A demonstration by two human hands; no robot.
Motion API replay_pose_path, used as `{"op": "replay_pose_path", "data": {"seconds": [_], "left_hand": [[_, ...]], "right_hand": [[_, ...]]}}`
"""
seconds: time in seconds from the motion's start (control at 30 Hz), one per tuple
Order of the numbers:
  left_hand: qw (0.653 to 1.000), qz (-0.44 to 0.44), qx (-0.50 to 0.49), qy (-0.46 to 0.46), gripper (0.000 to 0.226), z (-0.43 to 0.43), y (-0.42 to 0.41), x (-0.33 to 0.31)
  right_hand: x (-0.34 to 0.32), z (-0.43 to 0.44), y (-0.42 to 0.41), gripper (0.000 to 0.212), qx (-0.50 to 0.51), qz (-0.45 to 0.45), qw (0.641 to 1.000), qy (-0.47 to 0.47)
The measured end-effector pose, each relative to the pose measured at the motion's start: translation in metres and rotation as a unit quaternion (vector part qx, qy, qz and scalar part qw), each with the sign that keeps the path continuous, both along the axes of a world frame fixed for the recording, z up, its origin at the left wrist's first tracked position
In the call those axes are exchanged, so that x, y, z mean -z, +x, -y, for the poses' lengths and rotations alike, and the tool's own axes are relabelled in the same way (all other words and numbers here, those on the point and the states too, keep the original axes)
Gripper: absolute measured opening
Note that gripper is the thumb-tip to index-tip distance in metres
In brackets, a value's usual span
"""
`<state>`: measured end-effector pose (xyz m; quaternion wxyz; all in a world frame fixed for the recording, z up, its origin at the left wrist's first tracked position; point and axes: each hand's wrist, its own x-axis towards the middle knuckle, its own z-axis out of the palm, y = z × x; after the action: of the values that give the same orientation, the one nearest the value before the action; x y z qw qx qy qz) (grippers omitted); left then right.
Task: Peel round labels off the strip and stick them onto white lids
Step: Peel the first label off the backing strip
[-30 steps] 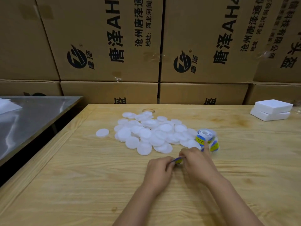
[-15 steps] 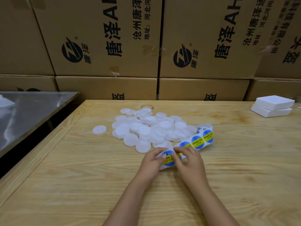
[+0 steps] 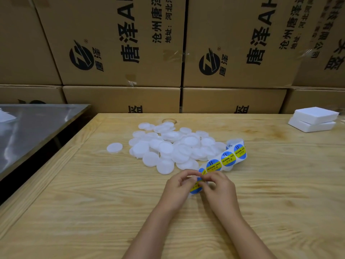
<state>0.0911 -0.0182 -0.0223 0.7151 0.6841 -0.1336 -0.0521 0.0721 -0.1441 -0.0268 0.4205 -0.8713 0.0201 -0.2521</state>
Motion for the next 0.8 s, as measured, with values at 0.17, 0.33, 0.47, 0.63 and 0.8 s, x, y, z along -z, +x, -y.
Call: {"op": "replay_pose_path", "data": {"seconds": [0.17,0.33,0.47,0.63,0.8], "left_hand": [[0.993,0.002,-0.062,0.097,0.011,0.003,0.002,0.009],[0.987,-0.004,-0.117,0.109,0.029,0.004,0.003,0.008],[0.989,-0.029,-0.121,0.082,0.04,0.002,0.006,0.01],[0.991,-0.005,-0.101,0.088,0.035,0.0,0.007,0.012],[0.99,0.01,-0.085,0.11,0.029,-0.001,0.007,0.013]], "right_hand": [[0.004,-0.001,-0.001,0.008,0.023,-0.029,0.999,0.03],[-0.005,0.005,-0.004,0.013,-0.019,-0.067,0.997,0.034],[-0.02,0.02,-0.006,0.021,-0.105,-0.159,0.982,0.009],[-0.036,0.044,-0.013,0.02,-0.203,-0.233,0.948,0.073],[-0.053,0.06,-0.017,0.02,-0.212,-0.144,0.94,0.225]]}}
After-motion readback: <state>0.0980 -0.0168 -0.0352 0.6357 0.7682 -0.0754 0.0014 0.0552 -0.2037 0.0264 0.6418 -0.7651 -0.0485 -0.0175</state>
